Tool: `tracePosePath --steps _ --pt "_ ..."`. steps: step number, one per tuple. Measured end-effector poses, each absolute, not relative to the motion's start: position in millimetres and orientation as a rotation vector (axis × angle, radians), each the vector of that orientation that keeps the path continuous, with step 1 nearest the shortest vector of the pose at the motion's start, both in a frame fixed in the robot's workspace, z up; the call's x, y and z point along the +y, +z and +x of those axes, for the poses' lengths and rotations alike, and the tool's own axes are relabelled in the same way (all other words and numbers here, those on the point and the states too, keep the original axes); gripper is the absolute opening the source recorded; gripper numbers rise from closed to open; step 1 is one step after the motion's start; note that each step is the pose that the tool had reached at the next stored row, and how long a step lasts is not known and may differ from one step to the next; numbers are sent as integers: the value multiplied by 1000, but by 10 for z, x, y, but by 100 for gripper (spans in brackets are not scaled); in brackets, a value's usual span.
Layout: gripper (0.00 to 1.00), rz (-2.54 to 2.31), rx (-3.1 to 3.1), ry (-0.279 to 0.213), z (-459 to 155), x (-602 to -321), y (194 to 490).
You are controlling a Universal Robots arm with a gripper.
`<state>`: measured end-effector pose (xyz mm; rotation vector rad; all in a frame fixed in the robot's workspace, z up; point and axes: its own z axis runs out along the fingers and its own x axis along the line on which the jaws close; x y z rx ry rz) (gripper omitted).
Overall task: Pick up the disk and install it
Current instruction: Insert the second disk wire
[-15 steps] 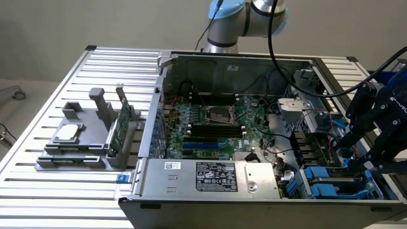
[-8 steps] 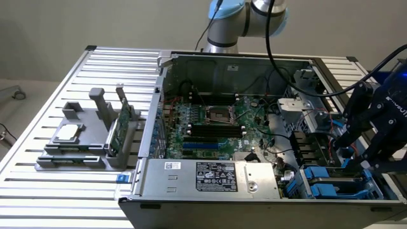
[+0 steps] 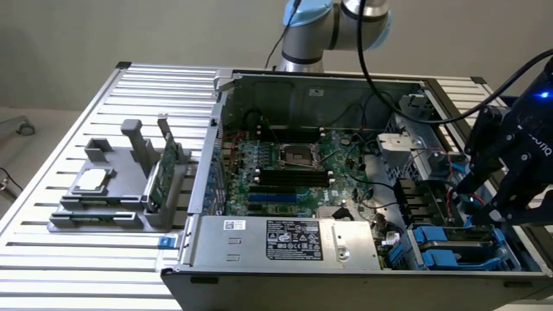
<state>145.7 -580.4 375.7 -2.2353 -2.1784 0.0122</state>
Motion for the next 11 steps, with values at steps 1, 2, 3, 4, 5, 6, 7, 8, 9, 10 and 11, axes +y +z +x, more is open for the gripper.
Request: tracePosePath --steps 1,2,3,4,5,6,7,8,9,10,11 --pt "49 -2243 -2186 9 1450 -5803 3754" --pt "49 -2250 -2193 10 1440 -5803 3754" --pt "49 -2256 -2199 16 1428 -5803 3753" --pt "49 -2261 -2203 25 1415 -5803 3753" --pt "49 -2265 -2207 33 1403 -5803 3753" --pt "49 -2268 -2210 40 1390 -5803 3753" --pt "49 -2271 -2213 46 1380 -5802 3753" --pt "49 -2273 -2215 50 1369 -5797 3753" --pt "49 -2273 -2216 51 1362 -5784 3753" --pt "49 -2274 -2216 53 1358 -5762 3753" --pt "49 -2274 -2216 53 1355 -5734 3753"
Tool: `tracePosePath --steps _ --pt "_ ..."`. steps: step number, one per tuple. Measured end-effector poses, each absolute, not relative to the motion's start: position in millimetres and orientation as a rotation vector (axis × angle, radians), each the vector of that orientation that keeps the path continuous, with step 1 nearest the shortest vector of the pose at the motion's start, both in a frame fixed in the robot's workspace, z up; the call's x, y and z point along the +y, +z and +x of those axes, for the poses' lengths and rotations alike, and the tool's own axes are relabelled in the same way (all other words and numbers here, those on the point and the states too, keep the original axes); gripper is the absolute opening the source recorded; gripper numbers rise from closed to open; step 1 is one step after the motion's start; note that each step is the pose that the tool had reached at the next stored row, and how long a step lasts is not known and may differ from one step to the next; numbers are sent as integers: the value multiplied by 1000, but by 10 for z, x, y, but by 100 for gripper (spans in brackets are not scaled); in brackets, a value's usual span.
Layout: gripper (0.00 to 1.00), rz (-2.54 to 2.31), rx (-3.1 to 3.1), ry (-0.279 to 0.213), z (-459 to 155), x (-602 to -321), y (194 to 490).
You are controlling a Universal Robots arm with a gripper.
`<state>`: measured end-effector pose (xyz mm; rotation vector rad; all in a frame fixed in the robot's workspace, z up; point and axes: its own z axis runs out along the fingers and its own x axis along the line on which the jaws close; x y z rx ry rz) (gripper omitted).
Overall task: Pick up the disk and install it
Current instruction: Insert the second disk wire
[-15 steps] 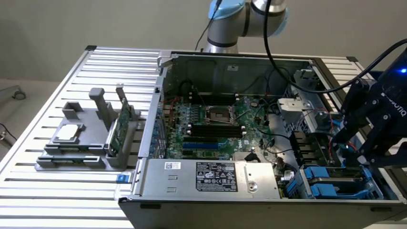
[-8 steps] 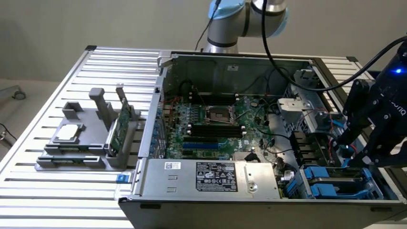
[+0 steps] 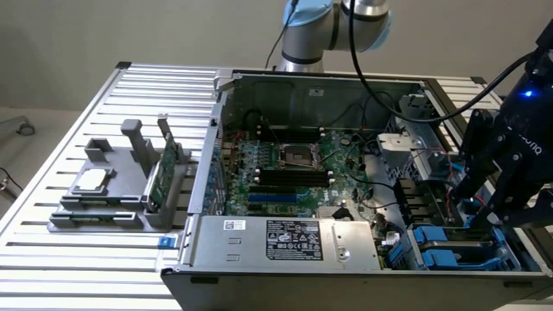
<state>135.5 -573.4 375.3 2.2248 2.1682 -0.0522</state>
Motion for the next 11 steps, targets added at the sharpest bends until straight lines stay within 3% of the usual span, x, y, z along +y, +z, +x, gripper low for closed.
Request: tracePosePath --steps 11 --pt "49 2198 2142 -98 1352 -5613 3704"
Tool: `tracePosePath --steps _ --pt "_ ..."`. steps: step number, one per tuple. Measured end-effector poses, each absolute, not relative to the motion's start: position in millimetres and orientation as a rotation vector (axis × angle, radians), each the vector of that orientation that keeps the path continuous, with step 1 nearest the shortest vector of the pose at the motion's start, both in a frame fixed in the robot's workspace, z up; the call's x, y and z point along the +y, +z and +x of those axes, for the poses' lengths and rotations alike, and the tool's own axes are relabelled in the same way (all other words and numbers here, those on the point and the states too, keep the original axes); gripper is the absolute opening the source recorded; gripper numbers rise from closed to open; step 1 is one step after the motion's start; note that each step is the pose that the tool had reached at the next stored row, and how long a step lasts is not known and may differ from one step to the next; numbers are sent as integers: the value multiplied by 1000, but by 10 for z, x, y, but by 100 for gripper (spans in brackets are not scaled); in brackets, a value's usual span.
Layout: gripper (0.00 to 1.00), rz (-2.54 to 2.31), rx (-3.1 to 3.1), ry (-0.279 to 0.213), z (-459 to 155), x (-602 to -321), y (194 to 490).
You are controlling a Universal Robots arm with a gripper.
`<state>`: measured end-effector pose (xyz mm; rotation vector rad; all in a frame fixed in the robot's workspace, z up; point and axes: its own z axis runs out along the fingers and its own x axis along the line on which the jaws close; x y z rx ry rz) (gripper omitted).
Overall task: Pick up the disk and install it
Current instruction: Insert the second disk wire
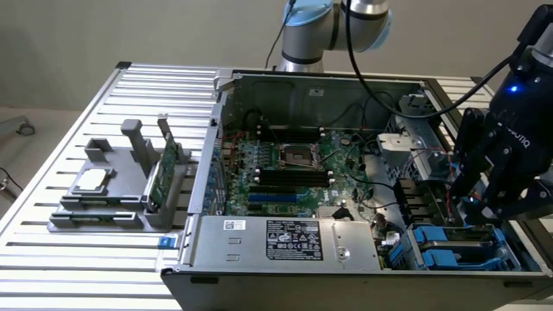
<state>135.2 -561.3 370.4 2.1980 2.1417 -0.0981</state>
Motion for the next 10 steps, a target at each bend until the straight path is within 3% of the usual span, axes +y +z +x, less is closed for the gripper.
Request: tracePosePath --steps 10 --pt "49 2173 2117 -145 1353 -5506 3672"
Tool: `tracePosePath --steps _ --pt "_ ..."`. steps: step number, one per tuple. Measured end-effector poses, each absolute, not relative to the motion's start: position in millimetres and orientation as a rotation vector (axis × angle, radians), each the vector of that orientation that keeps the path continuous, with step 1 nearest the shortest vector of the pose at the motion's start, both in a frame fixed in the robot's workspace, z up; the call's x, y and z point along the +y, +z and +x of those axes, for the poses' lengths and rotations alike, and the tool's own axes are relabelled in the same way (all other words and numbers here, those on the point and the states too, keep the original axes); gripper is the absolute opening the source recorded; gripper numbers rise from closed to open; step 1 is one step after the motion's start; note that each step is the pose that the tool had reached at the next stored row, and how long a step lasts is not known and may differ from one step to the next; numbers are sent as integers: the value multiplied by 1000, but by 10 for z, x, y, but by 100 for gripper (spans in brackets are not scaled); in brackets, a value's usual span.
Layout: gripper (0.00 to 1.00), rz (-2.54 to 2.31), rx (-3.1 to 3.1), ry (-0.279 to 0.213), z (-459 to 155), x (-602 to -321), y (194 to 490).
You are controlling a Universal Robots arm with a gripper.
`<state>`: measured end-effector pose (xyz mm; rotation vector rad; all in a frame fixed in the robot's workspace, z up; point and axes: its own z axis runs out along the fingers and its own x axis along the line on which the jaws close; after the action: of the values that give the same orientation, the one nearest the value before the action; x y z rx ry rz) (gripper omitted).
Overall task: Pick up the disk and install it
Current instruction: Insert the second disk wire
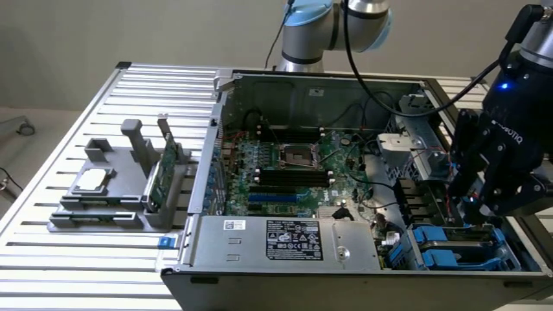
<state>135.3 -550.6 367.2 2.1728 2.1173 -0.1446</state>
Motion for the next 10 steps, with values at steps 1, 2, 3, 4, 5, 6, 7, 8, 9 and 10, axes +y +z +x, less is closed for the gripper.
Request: tracePosePath --steps 1,2,3,4,5,6,7,8,9,10 --pt "49 2171 2116 -148 1353 -5496 3668" --pt "49 2170 2114 -150 1354 -5486 3666" --pt "49 2169 2113 -152 1357 -5476 3665" --pt "47 2168 2112 -154 1359 -5466 3663" --pt "47 2167 2111 -156 1363 -5457 3662" --pt "39 2166 2110 -158 1368 -5449 3661" --pt "39 2165 2109 -160 1372 -5442 3660" --pt "39 2164 2109 -161 1378 -5436 3660" --pt "39 2163 2108 -162 1384 -5430 3659" --pt "39 2163 2107 -164 1389 -5424 3658"
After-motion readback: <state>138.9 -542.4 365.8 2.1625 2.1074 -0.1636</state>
